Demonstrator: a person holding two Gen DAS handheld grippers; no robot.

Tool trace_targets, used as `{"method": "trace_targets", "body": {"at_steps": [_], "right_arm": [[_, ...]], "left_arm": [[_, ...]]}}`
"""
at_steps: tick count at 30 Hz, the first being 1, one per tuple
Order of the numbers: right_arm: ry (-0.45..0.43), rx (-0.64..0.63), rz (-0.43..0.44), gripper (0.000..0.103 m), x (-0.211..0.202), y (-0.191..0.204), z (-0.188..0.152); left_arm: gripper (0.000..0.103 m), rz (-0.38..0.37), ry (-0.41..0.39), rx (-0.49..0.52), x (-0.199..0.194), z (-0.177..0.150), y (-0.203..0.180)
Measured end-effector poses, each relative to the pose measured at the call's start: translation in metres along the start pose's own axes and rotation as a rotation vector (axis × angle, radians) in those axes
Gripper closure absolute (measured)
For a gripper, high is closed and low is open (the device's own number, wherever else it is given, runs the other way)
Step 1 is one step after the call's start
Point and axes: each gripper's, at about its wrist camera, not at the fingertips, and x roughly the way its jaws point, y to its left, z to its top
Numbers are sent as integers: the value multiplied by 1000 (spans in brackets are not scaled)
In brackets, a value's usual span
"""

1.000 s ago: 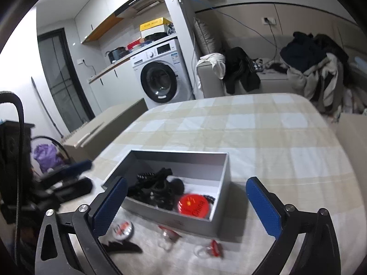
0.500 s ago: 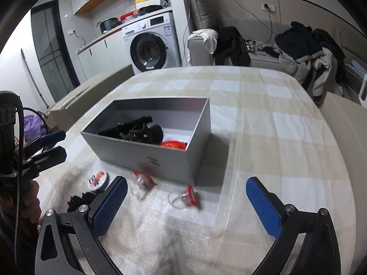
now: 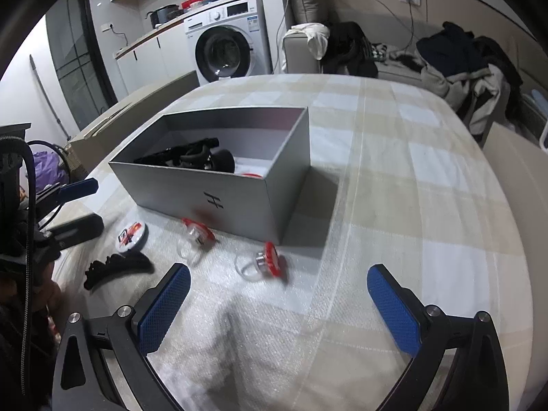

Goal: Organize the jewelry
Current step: 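Withdraw both grippers from the grey box toward the remaining items, then grasp the white round badge with the left gripper while the right gripper grasps a clear red-rimmed ring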

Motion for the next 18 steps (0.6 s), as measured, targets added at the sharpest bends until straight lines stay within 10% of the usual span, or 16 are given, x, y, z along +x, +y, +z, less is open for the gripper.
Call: {"method": "trace_targets", "body": {"at_steps": [18], "right_arm": [[42,-93,-18,35,15,19,-1]], "left_arm": [[1,-6,66,-33,10,-5,7]]}}
